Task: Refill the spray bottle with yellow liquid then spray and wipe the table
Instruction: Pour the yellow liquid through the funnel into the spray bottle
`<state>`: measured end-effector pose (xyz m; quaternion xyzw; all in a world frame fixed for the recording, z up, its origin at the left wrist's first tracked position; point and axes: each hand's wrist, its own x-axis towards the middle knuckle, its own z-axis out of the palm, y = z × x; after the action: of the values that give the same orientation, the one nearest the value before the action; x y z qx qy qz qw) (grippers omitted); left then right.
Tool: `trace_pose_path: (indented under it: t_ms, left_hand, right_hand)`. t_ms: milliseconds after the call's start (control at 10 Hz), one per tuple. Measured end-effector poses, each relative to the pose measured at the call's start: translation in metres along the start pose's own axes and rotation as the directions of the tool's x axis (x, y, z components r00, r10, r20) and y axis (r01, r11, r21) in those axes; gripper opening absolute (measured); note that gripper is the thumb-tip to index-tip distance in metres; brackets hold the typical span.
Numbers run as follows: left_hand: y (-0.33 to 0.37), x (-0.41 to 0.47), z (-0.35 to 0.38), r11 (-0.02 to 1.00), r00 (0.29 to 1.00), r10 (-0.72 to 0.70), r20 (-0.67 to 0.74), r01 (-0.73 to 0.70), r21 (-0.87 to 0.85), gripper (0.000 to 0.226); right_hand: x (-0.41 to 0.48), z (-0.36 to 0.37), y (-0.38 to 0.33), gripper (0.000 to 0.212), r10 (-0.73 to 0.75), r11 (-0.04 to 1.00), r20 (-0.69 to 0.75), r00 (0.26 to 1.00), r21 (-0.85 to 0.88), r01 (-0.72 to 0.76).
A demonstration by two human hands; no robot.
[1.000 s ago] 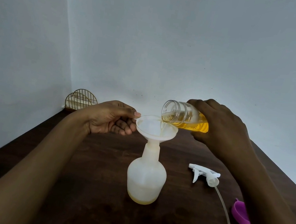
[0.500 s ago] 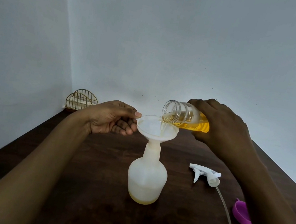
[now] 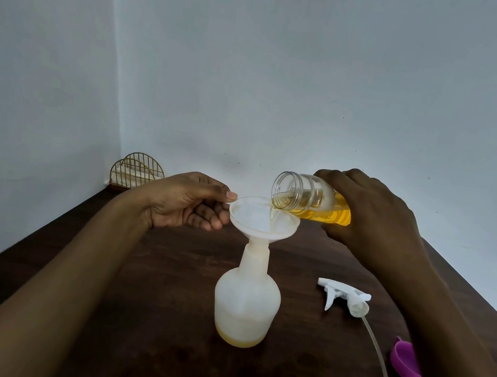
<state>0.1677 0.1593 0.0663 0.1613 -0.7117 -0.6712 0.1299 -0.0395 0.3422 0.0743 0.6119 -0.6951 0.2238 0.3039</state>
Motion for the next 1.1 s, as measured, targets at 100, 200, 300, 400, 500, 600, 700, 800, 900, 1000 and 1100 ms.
trace_pose_path:
  t_ms: [100, 200, 300, 400, 500, 600, 700, 800, 900, 1000, 1100]
  left_hand:
    - [-0.0003, 0.0001, -0.0002, 1.0, 1.0, 0.001, -0.001, -0.001, -0.003, 0.042]
    - [-0.0003, 0.0001, -0.0004, 1.0, 1.0, 0.001, -0.003, -0.001, -0.002, 0.041]
    - [0.0002, 0.0003, -0.0004, 1.0, 1.0, 0.0, -0.002, 0.0, -0.003, 0.041]
    - [0.0005, 0.0002, -0.0001, 1.0, 1.0, 0.0, -0.001, 0.0, 0.001, 0.041]
    - [0.0005, 0.0, 0.0001, 1.0, 1.0, 0.001, 0.003, -0.001, -0.001, 0.041]
    - [0.0003, 0.0, 0.0002, 1.0, 1.0, 0.001, 0.0, -0.001, 0.001, 0.041]
    - [0.0004, 0.0001, 0.0003, 1.0, 1.0, 0.0, -0.001, 0.0, -0.002, 0.041]
    - [0.0004, 0.0, 0.0003, 1.0, 1.0, 0.0, -0.011, 0.0, 0.0, 0.043]
    - [0.0004, 0.0002, 0.0004, 1.0, 1.0, -0.002, -0.007, 0.002, 0.005, 0.043]
    - [0.0004, -0.0001, 0.0001, 1.0, 1.0, -0.003, -0.002, 0.003, 0.0, 0.041]
    - [0.0004, -0.0004, -0.0001, 1.0, 1.0, -0.002, 0.0, 0.002, -0.004, 0.04]
  right_hand:
    - [0.0, 0.0006, -0.0001, 0.062, -0.002, 1.0, -0.006, 1.0, 0.0, 0.002]
    - [0.0005, 0.0013, 0.0005, 0.062, -0.005, 1.0, -0.006, 1.0, -0.003, 0.005]
    - [0.0008, 0.0013, 0.0007, 0.061, -0.008, 1.0, -0.014, 1.0, -0.001, 0.008]
    - [0.0003, 0.0011, 0.0006, 0.061, -0.007, 1.0, -0.013, 1.0, 0.003, 0.007]
    - [0.0004, 0.0001, 0.0001, 0.062, -0.006, 1.0, -0.009, 1.0, -0.005, 0.006]
    - [0.0002, -0.0008, -0.0004, 0.062, -0.001, 1.0, 0.002, 1.0, -0.007, 0.001]
    - [-0.0003, -0.0006, -0.0006, 0.062, -0.002, 1.0, 0.0, 1.0, -0.005, 0.002]
    - [0.0001, -0.001, -0.001, 0.061, -0.001, 1.0, -0.001, 1.0, -0.01, 0.001]
    - [0.0003, -0.0009, -0.0006, 0.061, 0.001, 1.0, 0.0, 1.0, -0.015, -0.001]
    - [-0.0003, -0.0004, -0.0008, 0.061, -0.004, 1.0, -0.004, 1.0, -0.016, 0.004]
    - [-0.0002, -0.0003, -0.0012, 0.062, -0.001, 1.0, -0.002, 1.0, -0.013, 0.001]
